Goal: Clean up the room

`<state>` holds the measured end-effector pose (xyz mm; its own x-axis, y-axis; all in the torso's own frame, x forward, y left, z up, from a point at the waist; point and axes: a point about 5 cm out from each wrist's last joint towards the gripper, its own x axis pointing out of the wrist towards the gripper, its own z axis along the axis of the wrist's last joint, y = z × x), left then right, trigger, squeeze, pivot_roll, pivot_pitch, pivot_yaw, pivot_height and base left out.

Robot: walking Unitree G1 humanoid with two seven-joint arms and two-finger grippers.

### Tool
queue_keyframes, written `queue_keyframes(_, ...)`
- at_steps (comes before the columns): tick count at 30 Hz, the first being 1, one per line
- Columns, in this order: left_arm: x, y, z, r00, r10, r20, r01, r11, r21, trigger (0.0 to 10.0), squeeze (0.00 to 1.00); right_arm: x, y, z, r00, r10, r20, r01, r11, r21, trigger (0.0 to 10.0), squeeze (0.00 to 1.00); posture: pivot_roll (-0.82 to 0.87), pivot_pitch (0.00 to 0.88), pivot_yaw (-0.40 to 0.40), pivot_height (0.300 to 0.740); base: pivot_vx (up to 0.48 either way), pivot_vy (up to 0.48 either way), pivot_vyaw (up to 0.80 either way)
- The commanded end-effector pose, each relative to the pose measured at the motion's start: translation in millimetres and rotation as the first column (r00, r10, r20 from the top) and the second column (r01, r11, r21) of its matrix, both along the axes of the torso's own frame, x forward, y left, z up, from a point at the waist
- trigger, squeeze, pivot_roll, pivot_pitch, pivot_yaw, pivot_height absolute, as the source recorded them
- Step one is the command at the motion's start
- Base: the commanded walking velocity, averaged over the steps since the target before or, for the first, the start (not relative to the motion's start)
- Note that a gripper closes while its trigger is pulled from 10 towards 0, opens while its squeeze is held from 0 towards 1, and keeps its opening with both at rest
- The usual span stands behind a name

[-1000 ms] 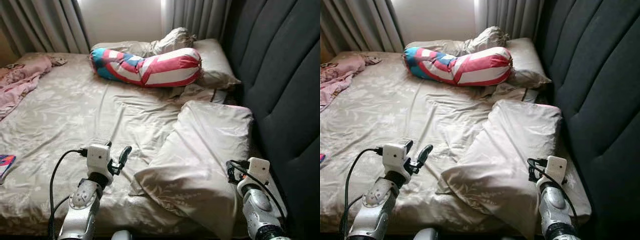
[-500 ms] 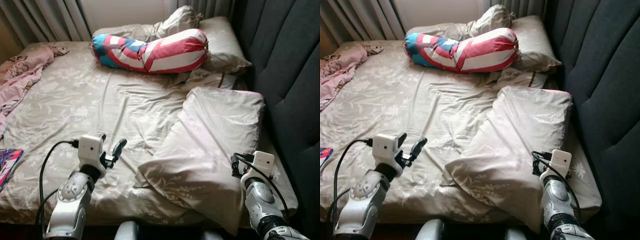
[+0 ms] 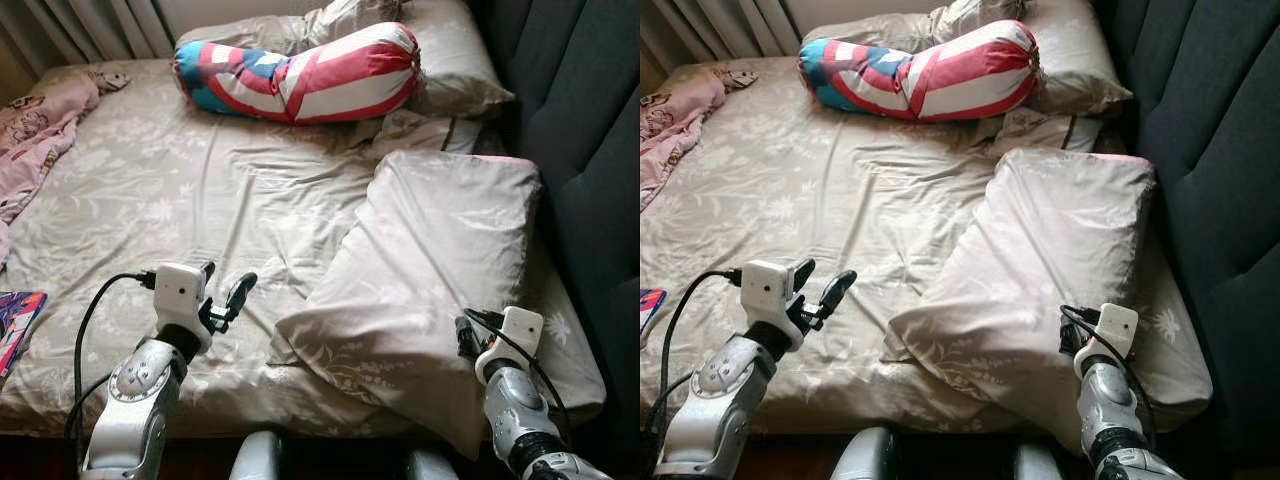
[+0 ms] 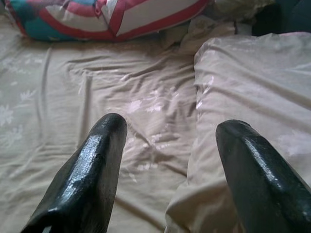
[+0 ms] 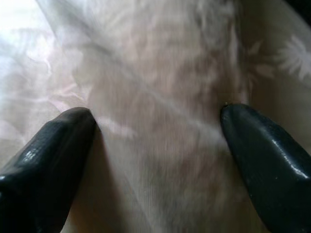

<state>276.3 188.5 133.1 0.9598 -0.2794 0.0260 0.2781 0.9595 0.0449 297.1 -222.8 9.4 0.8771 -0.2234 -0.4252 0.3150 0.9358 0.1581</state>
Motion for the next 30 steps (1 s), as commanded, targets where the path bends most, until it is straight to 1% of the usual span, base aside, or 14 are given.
queue_keyframes(1,-4.2,2.9,1.8,1.000,-0.003,-0.009,0.003,1.000,0.011,10.0,0.00,-11.8,7.4,-15.6,0.997,0.013,-0.079,-0.011,1.000,0.029,10.0,0.00,0.11,0.226,0.088,0.660,0.000,0.000,0.00)
queue_keyframes(5,-6.9,4.4,4.1,1.000,-0.003,-0.013,0.003,1.000,0.016,10.0,0.00,-14.6,11.4,-19.8,0.995,0.013,-0.097,-0.008,0.999,0.053,10.0,0.00,0.12,0.239,0.095,0.660,0.000,0.000,0.00)
queue_keyframes(11,-9.7,6.4,7.9,1.000,0.005,-0.022,-0.004,1.000,0.021,10.0,0.00,-20.4,18.5,-28.1,0.990,0.012,-0.139,0.006,0.991,0.130,10.0,0.00,0.13,0.251,0.098,0.660,0.000,0.000,0.00)
queue_keyframes(12,-10.7,6.8,7.2,1.000,0.005,-0.026,-0.004,1.000,0.025,10.0,0.00,-24.6,20.7,-33.1,0.983,0.021,-0.181,0.003,0.991,0.130,10.0,0.00,0.13,0.251,0.098,0.660,0.000,0.000,0.00)
queue_keyframes(17,-13.1,10.0,7.9,0.999,0.014,-0.030,-0.013,0.999,0.031,10.0,0.00,-28.3,25.8,-37.1,0.981,0.029,-0.193,-0.001,0.989,0.149,10.0,0.00,0.15,0.258,0.099,0.660,0.000,0.000,0.00)
queue_keyframes(18,-13.7,10.8,8.2,0.999,0.016,-0.031,-0.015,0.999,0.032,10.0,0.00,-29.5,26.7,-38.4,0.979,0.028,-0.200,0.003,0.989,0.150,4.9,0.00,0.15,0.258,0.099,0.660,0.000,0.000,0.00)
queue_keyframes(19,-14.0,11.0,8.2,0.999,0.016,-0.031,-0.015,0.999,0.032,10.0,0.00,-30.1,26.8,-39.0,0.979,0.026,-0.204,0.005,0.989,0.150,4.9,0.00,0.15,0.258,0.099,0.660,0.000,0.000,0.00)
queue_keyframes(20,-14.9,11.7,7.5,0.999,0.018,-0.034,-0.016,0.999,0.039,10.0,0.00,-31.8,27.4,-40.6,0.976,0.028,-0.215,0.003,0.990,0.143,0.0,0.00,0.15,0.260,0.098,0.660,0.000,0.000,0.00)
queue_keyframes(22,-17.0,14.0,6.2,0.999,0.027,-0.044,-0.025,0.999,0.044,10.0,0.00,-37.5,29.6,-45.8,0.968,0.030,-0.248,0.004,0.990,0.138,0.0,0.00,0.16,0.259,0.099,0.660,0.000,0.000,0.00)
queue_keyframes(30,-18.3,11.9,6.6,0.999,0.013,-0.050,-0.010,0.998,0.057,10.0,0.00,-39.7,29.3,-47.3,0.968,0.017,-0.250,0.020,0.989,0.145,0.0,0.00,0.16,0.258,0.100,0.660,0.000,0.000,0.00)
